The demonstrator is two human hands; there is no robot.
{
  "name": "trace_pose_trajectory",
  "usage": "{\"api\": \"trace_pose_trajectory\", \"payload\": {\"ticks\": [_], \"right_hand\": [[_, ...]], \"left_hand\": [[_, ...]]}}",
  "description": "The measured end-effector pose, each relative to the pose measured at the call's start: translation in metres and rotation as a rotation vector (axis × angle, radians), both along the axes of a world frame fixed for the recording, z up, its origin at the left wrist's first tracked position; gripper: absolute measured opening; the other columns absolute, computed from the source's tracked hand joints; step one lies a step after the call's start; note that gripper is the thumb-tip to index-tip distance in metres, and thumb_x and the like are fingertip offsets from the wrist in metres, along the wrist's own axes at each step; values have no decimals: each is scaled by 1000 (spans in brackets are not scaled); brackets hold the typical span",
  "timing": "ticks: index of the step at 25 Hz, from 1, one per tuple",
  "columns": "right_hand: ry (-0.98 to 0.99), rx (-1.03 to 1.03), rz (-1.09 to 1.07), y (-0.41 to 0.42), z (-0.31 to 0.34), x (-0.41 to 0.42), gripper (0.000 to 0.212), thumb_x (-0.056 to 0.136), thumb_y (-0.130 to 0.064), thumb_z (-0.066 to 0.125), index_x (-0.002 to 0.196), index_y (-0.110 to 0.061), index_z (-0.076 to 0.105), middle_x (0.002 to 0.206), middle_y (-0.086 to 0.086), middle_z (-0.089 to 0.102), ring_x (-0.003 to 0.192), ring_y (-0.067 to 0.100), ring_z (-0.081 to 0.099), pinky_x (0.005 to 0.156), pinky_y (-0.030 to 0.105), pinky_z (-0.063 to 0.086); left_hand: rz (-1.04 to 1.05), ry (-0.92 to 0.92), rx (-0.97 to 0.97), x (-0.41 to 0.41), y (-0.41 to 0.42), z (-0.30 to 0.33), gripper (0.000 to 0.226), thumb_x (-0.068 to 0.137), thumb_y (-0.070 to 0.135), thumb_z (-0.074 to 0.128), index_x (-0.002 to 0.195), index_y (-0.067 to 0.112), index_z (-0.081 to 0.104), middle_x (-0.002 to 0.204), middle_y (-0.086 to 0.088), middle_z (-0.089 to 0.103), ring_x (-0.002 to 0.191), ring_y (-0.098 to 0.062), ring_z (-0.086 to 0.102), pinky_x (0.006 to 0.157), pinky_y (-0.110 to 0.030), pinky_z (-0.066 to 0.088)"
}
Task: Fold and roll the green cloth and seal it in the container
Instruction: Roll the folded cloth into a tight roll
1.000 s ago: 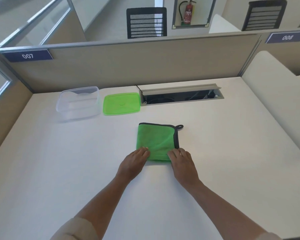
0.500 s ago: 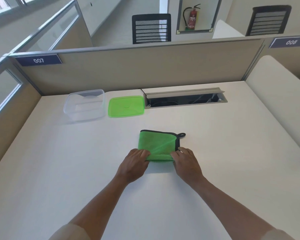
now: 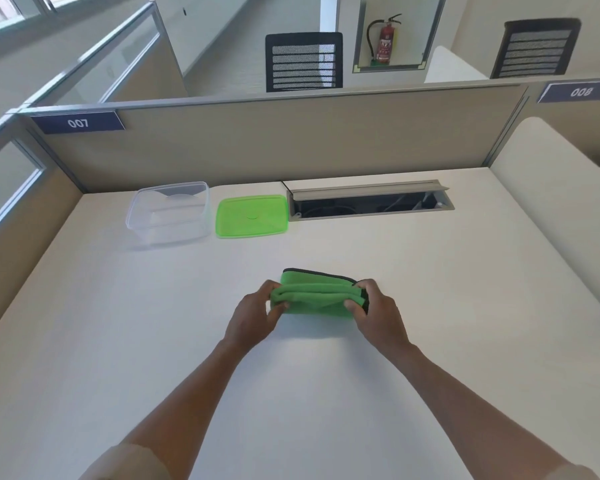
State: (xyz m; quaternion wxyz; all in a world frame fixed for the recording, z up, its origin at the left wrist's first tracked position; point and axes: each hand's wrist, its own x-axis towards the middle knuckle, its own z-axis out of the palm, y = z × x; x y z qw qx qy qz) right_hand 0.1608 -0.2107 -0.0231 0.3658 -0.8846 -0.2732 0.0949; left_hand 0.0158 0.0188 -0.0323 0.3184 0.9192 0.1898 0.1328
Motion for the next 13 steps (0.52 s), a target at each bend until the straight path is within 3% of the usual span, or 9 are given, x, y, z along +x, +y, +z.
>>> {"api": "trace_pose_trajectory", "payload": {"ticks": [3, 7, 9, 13], "right_hand": [[106, 116, -141, 12, 2, 15, 25, 86, -37, 67, 101, -27, 49, 73, -7, 59, 68, 15, 58, 59, 33, 46], [198, 112, -249, 27, 0, 36, 30, 87, -41, 66, 105, -23, 48, 80, -5, 59, 72, 25, 62, 64, 38, 53], [221, 75, -282, 33, -3, 45, 32, 88, -43, 64, 106, -22, 48, 85, -4, 59, 75, 27, 63, 66, 40, 55], [151, -49, -331, 45, -13, 57, 25, 93, -38, 57, 107, -21, 45, 89, -5, 60, 79, 26, 57, 66, 34, 41]], "left_hand": [[120, 16, -112, 24, 5, 4, 18, 93, 37, 61, 89, 20, 54, 70, 2, 63, 66, -21, 59, 59, -35, 45], [229, 90, -152, 54, 12, 3, 36, 93, 47, 57, 70, 23, 42, 61, 3, 53, 57, -17, 49, 48, -31, 32], [290, 162, -166, 68, 16, 0, 37, 92, 52, 56, 72, 24, 45, 66, 2, 56, 62, -20, 52, 51, -31, 31], [353, 284, -130, 85, 18, -10, 42, 92, 54, 52, 71, 19, 46, 72, -2, 58, 71, -29, 55, 55, -32, 34]]}}
